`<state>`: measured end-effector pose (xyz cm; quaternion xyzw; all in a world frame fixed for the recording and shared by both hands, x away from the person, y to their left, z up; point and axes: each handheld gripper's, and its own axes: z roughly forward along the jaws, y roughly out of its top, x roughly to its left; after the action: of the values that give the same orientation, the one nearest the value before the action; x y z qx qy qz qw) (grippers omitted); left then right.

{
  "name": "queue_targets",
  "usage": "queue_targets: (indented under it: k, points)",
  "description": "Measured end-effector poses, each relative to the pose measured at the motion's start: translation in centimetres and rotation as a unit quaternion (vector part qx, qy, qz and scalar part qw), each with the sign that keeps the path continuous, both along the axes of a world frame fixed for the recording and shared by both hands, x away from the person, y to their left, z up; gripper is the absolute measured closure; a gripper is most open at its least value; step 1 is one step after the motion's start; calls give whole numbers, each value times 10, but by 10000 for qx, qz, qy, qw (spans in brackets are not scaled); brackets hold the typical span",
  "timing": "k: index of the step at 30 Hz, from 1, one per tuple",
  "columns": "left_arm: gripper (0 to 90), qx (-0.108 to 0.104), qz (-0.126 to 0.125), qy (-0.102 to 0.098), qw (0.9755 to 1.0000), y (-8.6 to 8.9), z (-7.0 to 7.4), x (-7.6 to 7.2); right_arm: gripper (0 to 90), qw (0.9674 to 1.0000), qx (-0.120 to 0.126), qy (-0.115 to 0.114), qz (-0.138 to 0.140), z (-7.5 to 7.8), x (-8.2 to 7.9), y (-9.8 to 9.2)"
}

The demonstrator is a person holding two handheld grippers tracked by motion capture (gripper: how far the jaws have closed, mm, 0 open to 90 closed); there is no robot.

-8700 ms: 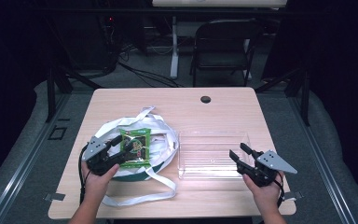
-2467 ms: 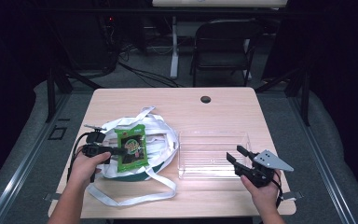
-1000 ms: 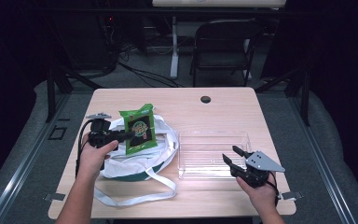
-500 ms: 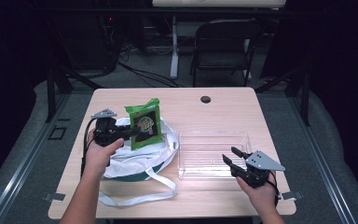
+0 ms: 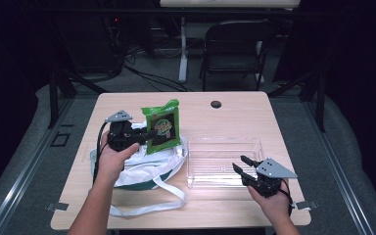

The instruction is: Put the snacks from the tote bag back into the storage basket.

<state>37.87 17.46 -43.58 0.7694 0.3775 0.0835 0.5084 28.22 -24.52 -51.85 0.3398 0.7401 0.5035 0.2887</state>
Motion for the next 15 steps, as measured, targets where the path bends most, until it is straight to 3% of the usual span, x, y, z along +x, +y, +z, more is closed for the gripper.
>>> queue_targets:
  k: [10, 15]
  points:
    - [720, -70, -242, -185, 9995, -11, -3, -4, 562, 9999, -124, 33, 76, 1, 1, 1]
    - [720, -81, -315, -213, 9992, -17, -7, -4, 557, 9999, -138, 20, -90, 5, 5, -1]
